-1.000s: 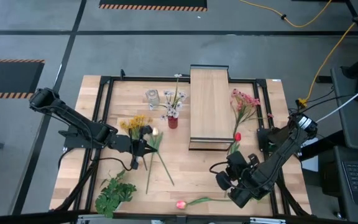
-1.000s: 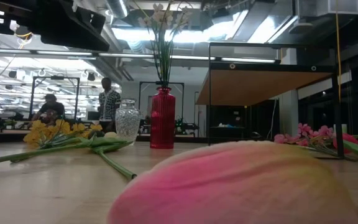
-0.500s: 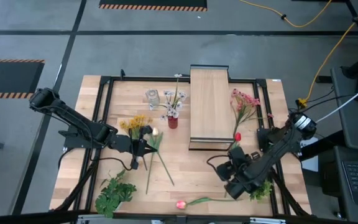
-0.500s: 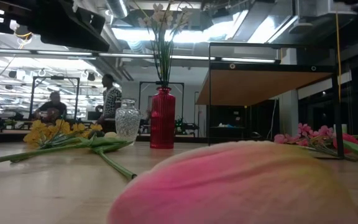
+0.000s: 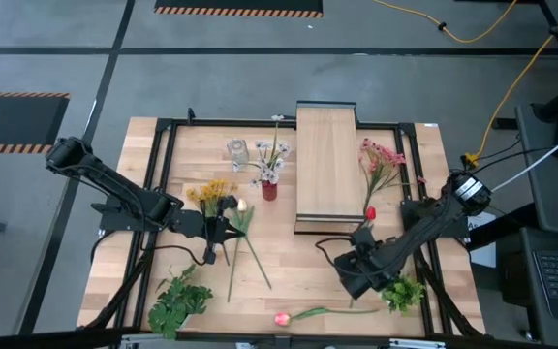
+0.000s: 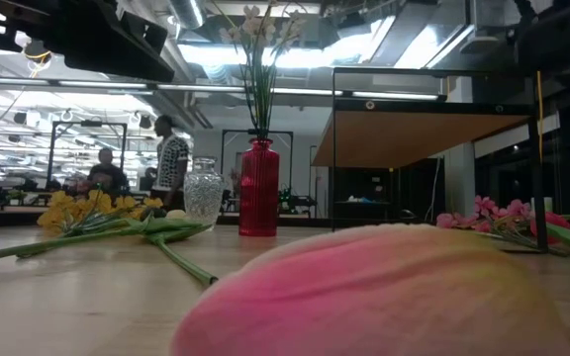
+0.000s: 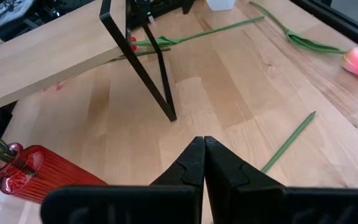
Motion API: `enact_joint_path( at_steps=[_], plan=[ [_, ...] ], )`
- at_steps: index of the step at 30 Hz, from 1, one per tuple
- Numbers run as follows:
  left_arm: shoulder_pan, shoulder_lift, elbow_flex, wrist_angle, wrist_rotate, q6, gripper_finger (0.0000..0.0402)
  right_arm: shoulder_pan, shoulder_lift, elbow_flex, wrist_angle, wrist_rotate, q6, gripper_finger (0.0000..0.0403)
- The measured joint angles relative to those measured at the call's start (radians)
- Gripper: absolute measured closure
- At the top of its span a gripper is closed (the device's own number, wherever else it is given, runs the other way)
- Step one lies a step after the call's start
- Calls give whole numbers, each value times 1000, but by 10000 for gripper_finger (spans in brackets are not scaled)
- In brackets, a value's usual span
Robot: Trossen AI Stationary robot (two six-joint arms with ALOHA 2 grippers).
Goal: Pick and place flowers into a vace then onto a shelf
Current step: Put the red tulip into the red vase
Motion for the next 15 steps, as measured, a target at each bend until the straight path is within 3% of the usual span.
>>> enact_joint_path(
  at_steps=[11, 15],
  plan=[
    [0, 0, 0, 0, 34, 0, 400, -14, -1, -49, 54, -11, -2, 199],
    [0, 0, 0, 0, 35, 2, 397, -14, -1, -104, 161, -11, -2, 199]
  ],
)
